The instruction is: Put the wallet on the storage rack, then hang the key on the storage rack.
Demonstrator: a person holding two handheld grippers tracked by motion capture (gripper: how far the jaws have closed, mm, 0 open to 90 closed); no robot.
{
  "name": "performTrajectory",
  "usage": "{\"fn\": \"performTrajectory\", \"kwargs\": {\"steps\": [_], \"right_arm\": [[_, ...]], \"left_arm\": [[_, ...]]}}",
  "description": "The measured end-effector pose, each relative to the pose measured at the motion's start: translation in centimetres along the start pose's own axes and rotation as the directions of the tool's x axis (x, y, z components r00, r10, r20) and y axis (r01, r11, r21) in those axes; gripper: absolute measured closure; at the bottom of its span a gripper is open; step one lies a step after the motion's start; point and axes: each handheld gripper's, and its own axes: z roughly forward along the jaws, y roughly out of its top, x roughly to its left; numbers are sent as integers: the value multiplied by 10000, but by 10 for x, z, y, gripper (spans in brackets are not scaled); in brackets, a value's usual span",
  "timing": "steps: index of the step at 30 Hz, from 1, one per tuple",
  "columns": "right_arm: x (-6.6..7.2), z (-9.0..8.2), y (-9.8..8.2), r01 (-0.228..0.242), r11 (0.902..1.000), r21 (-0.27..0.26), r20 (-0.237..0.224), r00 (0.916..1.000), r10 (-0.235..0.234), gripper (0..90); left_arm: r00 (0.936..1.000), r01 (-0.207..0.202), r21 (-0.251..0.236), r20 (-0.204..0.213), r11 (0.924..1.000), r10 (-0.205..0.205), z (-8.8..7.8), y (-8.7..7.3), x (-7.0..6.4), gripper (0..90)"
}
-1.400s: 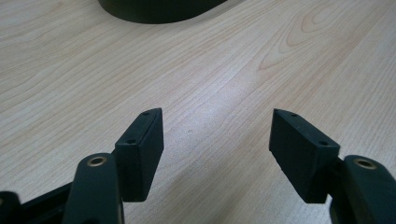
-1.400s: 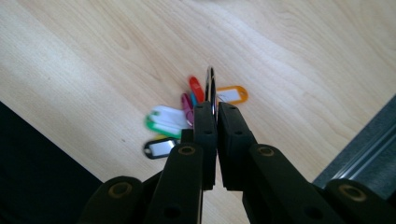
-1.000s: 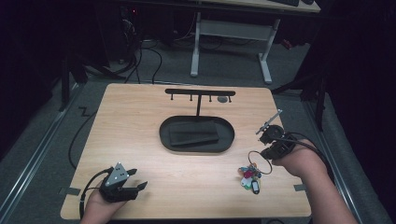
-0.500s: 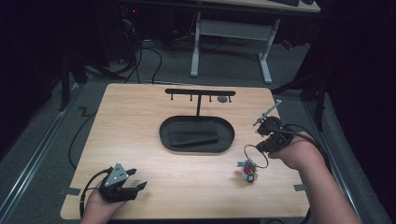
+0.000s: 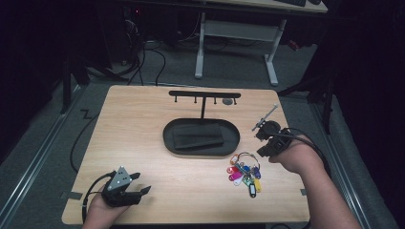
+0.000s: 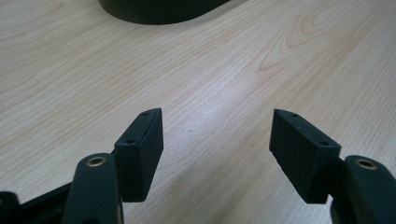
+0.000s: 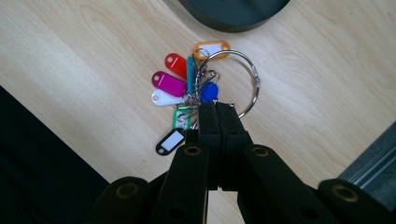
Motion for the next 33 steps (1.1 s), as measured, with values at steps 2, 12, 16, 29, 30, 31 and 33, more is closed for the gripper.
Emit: {"fn": "performTrajectory", "kwargs": {"steps": [2,12,16,29,30,31,33], "right_arm": [[-2,9,-2,-7,9999,101,-85,10000,8,900],[2,86,-4,-944,9955,114,-867,9917,951,822],[1,115,15,-1670,9860,-1,-715,9834,1666,622],[-4,149,30,-1906,9798,602,-348,9806,1929,800],[-3,145,30,-1847,9812,559,-315,9819,1867,801],[-4,138,29,-1820,9822,460,-385,9822,1838,801],[-5,123,27,-1682,9851,356,-244,9853,1691,802]], "left_arm": [[10000,6,-35,-17,10000,-6,0,0,0,355],[10000,10,60,51,10000,-11,3,1,-1,357],[10000,-64,80,56,9999,63,3,2,-2,357],[10000,27,3,26,10000,-27,0,-2,2,357],[10000,13,3,17,10000,-13,-1,-2,2,357],[10000,6,9,10,10000,-6,-1,-2,2,357],[10000,22,31,28,10000,-22,0,-2,2,357]]}}
